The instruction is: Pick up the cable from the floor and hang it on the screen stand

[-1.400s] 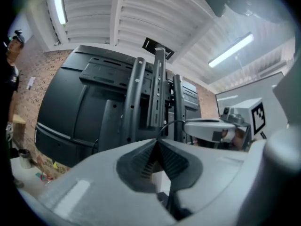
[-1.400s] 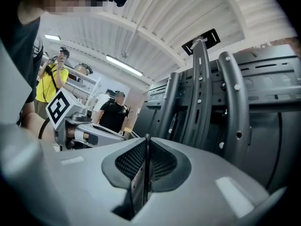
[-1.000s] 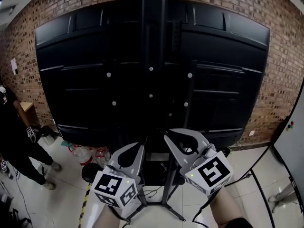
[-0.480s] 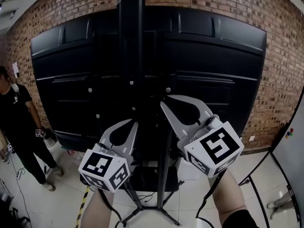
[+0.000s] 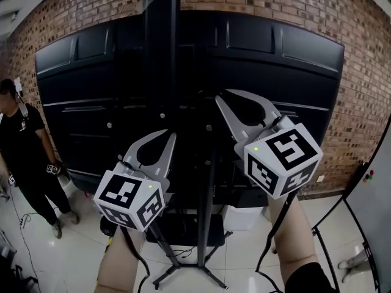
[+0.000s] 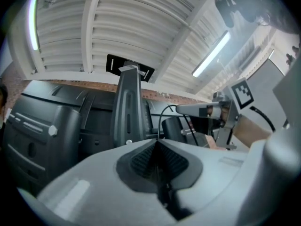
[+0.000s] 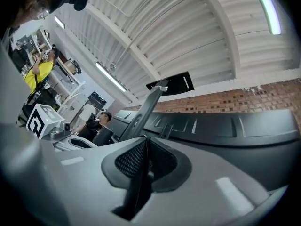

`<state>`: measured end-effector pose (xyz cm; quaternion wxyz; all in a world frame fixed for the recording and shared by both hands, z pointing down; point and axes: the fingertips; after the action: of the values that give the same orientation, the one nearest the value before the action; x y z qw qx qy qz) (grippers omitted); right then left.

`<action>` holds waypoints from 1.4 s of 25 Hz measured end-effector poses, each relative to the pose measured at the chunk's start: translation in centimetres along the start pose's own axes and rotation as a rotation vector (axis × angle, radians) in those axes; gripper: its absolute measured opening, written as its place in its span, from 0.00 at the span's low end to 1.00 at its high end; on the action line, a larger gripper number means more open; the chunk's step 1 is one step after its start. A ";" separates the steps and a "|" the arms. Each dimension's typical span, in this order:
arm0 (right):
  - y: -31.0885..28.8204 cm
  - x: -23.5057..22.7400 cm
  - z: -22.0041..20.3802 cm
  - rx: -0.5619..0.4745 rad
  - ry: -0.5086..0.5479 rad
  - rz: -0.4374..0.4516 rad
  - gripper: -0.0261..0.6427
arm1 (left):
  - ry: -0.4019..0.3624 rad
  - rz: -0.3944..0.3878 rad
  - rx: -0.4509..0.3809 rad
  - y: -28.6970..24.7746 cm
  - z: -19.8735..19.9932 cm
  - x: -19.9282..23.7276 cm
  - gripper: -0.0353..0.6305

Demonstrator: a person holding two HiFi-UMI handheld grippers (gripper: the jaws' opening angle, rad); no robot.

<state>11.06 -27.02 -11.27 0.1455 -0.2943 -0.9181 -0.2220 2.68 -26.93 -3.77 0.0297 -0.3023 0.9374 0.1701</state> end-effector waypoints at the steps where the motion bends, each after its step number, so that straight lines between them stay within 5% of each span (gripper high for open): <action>1: -0.2 -0.6 -0.1 0.010 0.000 -0.012 0.08 | -0.004 -0.004 -0.001 -0.3 0.1 0.0 0.06; 17: 1.9 -5.8 -5.3 0.129 -0.069 -0.192 0.08 | -0.017 -0.038 0.001 -1.5 -1.0 -0.4 0.06; 35: 5.1 -1.0 -10.7 0.040 -0.186 -0.190 0.08 | 0.006 -0.011 0.032 3.4 -6.9 -2.5 0.06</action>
<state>16.36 -29.01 -0.85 0.0437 -0.2223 -0.9556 -0.1883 3.10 -25.29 4.10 0.0328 -0.3072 0.9385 0.1542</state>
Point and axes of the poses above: the fingertips, and each gripper's own axes: y backward along the fingers, x to its left, z out of its top
